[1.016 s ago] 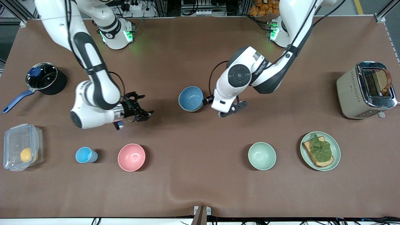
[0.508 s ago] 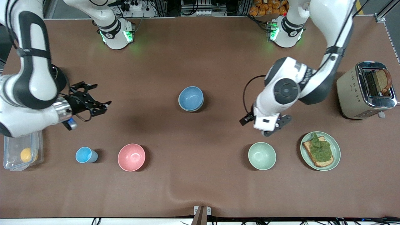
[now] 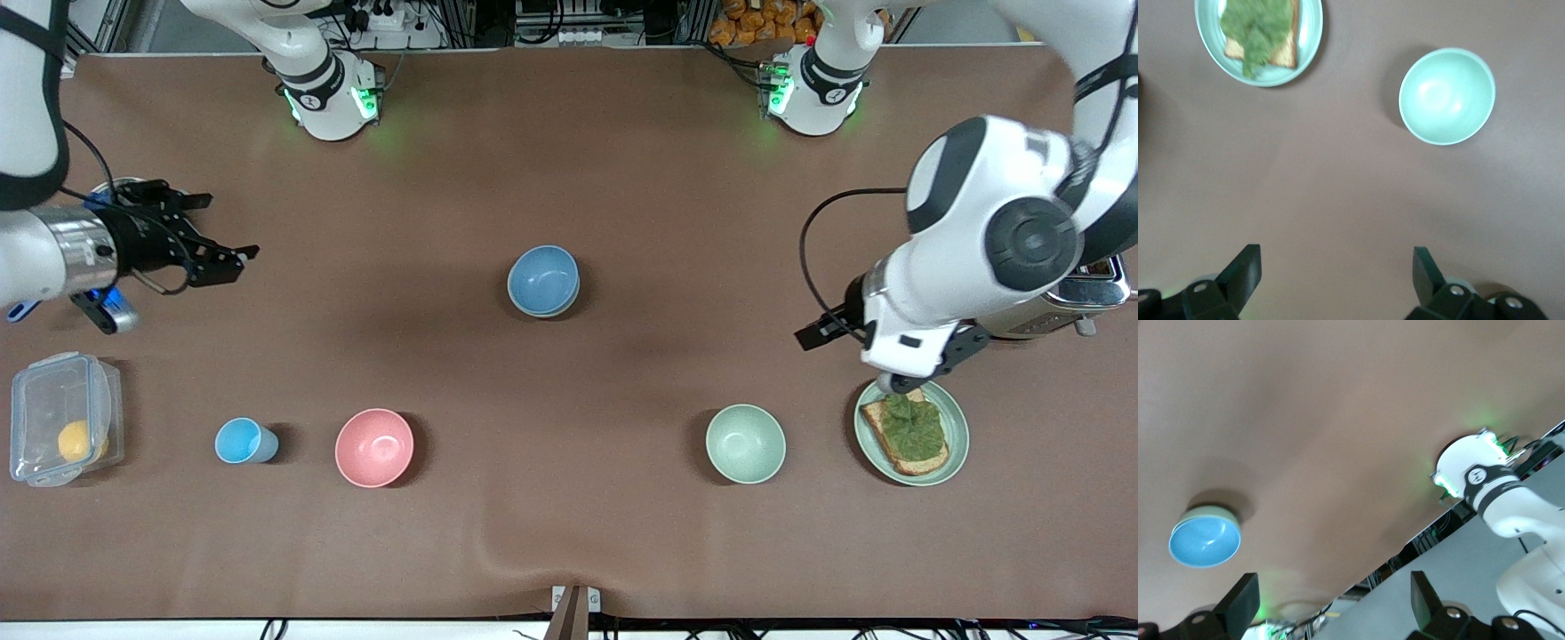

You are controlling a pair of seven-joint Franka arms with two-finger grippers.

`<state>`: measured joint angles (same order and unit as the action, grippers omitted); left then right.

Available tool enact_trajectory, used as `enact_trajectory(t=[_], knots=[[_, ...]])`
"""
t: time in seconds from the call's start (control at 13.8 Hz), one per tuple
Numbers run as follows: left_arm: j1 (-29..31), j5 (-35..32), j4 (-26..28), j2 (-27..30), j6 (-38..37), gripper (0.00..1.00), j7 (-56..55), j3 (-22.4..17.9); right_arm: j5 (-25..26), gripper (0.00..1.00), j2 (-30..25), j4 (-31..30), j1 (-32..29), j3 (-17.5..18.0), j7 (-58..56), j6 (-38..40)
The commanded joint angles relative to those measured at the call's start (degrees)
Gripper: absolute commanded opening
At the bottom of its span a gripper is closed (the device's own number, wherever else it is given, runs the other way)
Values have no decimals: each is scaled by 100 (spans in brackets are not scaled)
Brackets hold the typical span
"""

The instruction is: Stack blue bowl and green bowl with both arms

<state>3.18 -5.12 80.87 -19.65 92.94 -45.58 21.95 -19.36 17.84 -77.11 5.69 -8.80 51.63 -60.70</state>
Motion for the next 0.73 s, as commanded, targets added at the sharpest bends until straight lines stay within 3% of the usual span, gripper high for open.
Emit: enact_trajectory(t=[0.0, 0.22, 0.36, 0.51, 0.58, 0.65], knots=[[287, -51, 226, 786, -459, 100, 740, 90, 345, 100, -166, 46, 11, 89, -651, 32], [263, 37, 875, 1603, -1137, 100, 1594, -154, 459, 100, -465, 99, -146, 203, -1137, -100], [-411, 151, 1394, 2060, -1129, 100, 1675, -846, 425, 100, -526, 99, -322, 299, -1155, -222], [-1019, 151, 1519, 2141, -1129, 100, 1823, -1551, 468, 100, -615, 99, -751, 991, -1233, -460], [-1030, 143, 1511, 2141, -1121, 100, 2050, -1623, 503, 100, -745, 82, -1024, 1377, -1678, -478], [-969, 143, 1484, 2132, -1103, 100, 2348, -1624, 703, 100, -790, 91, -1070, 1503, -2144, -495]])
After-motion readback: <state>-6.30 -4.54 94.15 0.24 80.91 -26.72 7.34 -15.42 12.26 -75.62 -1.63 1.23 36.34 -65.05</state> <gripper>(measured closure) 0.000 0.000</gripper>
